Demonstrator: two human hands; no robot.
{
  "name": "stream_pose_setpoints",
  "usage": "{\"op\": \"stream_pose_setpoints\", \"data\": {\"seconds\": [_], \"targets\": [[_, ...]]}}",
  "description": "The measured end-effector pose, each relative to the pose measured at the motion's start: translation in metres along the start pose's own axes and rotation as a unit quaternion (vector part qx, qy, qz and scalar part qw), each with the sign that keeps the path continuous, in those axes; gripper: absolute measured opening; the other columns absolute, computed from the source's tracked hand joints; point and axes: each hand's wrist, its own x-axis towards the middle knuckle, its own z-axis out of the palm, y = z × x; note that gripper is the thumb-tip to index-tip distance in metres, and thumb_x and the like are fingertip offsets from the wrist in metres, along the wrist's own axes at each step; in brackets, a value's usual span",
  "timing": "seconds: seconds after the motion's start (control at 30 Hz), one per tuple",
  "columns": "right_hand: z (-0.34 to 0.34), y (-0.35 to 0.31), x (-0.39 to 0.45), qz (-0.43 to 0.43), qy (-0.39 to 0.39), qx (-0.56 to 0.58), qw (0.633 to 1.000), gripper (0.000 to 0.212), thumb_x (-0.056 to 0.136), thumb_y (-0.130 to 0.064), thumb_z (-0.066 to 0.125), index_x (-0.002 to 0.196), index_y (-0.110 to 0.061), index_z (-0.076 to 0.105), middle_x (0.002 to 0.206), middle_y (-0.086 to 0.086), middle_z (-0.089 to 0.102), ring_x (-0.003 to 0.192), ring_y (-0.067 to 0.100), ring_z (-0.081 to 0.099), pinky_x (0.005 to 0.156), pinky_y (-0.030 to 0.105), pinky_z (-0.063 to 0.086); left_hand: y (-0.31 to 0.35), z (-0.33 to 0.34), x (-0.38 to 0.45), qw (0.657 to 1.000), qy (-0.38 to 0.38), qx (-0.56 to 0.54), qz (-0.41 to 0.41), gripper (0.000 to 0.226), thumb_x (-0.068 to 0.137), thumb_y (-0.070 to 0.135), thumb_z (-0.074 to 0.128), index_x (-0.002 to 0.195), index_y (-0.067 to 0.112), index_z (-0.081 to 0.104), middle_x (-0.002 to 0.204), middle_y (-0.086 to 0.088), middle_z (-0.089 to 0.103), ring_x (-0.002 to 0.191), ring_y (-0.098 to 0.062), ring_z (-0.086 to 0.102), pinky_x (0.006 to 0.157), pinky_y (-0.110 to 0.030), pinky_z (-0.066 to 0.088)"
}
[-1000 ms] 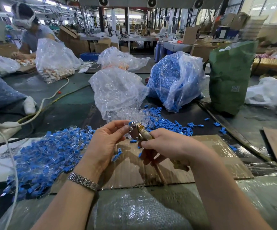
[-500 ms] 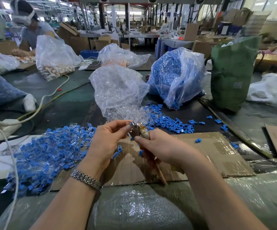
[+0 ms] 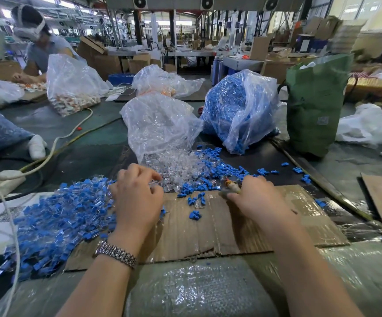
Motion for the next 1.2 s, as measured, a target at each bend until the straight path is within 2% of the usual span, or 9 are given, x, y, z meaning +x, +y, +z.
{"op": "stream_pose_setpoints", "data": {"seconds": [0.1, 0.2, 0.37, 0.5, 0.7, 0.8, 0.9, 1.07, 1.2], "targets": [[0.008, 0.002, 0.001, 0.02, 0.014, -0.05, 0.998, 0.061, 0.092, -0.063, 0.057, 0.131, -0.017, 0.052, 0.133, 0.013, 0.051, 0.124, 0.033, 0.049, 0.101, 0.049, 0.043, 0.009, 0.01, -0.007, 0.986, -0.121, -0.03, 0.115, 0.021, 0.093, 0.031, 0.056, 0.106, 0.036, 0.072, 0.103, 0.015, 0.053, 0.104, -0.006, 0.041, 0.096, -0.032, 0.026], [0.011, 0.0, 0.0, 0.022, 0.027, -0.048, 0.998, 0.067, 0.09, -0.067, 0.056, 0.134, -0.016, 0.05, 0.136, 0.012, 0.05, 0.127, 0.032, 0.045, 0.099, 0.052, 0.039, 0.017, 0.015, -0.01, 0.973, -0.162, -0.02, 0.164, 0.02, 0.095, 0.042, 0.062, 0.113, 0.043, 0.071, 0.104, 0.018, 0.052, 0.102, -0.005, 0.039, 0.092, -0.03, 0.023], [0.012, -0.007, 0.0, 0.004, 0.078, -0.023, 0.997, 0.058, 0.094, -0.059, 0.056, 0.133, -0.017, 0.049, 0.137, 0.011, 0.042, 0.13, 0.032, 0.036, 0.101, 0.055, 0.036, 0.019, 0.016, -0.012, 0.965, -0.19, 0.024, 0.179, 0.027, 0.092, 0.056, 0.057, 0.114, 0.046, 0.07, 0.108, 0.016, 0.05, 0.103, -0.005, 0.036, 0.092, -0.031, 0.023], [0.009, -0.021, 0.001, -0.104, 0.083, 0.026, 0.991, 0.035, 0.096, -0.045, 0.06, 0.126, -0.026, 0.056, 0.129, 0.002, 0.049, 0.126, 0.025, 0.04, 0.102, 0.054, 0.033, 0.019, 0.015, -0.01, 0.967, -0.194, 0.027, 0.165, 0.03, 0.086, 0.061, 0.057, 0.108, 0.045, 0.069, 0.107, 0.016, 0.052, 0.102, -0.005, 0.036, 0.09, -0.031, 0.026], [0.022, -0.042, -0.002, -0.168, 0.063, 0.011, 0.984, 0.027, 0.096, -0.05, 0.059, 0.105, -0.025, 0.065, 0.109, 0.001, 0.064, 0.116, 0.024, 0.048, 0.097, 0.047, 0.034, 0.02, 0.012, -0.01, 0.972, -0.184, -0.039, 0.144, 0.013, 0.089, 0.038, 0.071, 0.097, 0.029, 0.066, 0.099, 0.015, 0.055, 0.096, -0.004, 0.045, 0.088, -0.026, 0.036], [0.03, -0.043, -0.003, -0.173, 0.062, -0.011, 0.983, 0.024, 0.097, -0.045, 0.059, 0.107, -0.025, 0.066, 0.112, 0.002, 0.062, 0.117, 0.026, 0.048, 0.099, 0.048, 0.035, 0.021, 0.004, -0.009, 0.971, -0.17, -0.147, 0.08, 0.012, 0.087, 0.015, 0.075, 0.089, 0.02, 0.064, 0.08, 0.007, 0.062, 0.07, 0.0, 0.056, 0.066, -0.014, 0.046], [0.036, -0.04, -0.003, -0.18, 0.088, 0.006, 0.98, 0.019, 0.099, -0.041, 0.055, 0.105, -0.024, 0.062, 0.107, 0.0, 0.063, 0.11, 0.024, 0.053, 0.099, 0.047, 0.039, 0.022, -0.001, -0.008, 0.959, -0.18, -0.216, 0.034, 0.012, 0.09, 0.01, 0.073, 0.092, 0.018, 0.064, 0.079, 0.002, 0.067, 0.065, 0.0, 0.062, 0.06, -0.012, 0.049], [0.037, -0.033, -0.003, -0.185, 0.12, 0.218, 0.95, 0.016, 0.099, -0.036, 0.06, 0.097, -0.021, 0.062, 0.088, -0.005, 0.068, 0.084, 0.015, 0.063, 0.08, 0.035, 0.052, 0.018, -0.004, -0.005, 0.93, -0.204, -0.305, -0.033, 0.017, 0.092, 0.008, 0.072, 0.103, 0.021, 0.073, 0.084, 0.003, 0.078, 0.076, -0.004, 0.074, 0.067, -0.014, 0.057], [0.033, -0.032, -0.006, -0.198, 0.054, 0.445, 0.872, 0.005, 0.088, -0.025, 0.078, 0.084, -0.026, 0.075, 0.072, -0.01, 0.071, 0.068, 0.0, 0.063, 0.066, 0.015, 0.049, 0.016, -0.004, -0.004, 0.888, -0.235, -0.383, -0.098, 0.018, 0.082, 0.008, 0.08, 0.098, 0.013, 0.072, 0.083, -0.002, 0.08, 0.08, -0.017, 0.078, 0.072, -0.027, 0.063]]}}
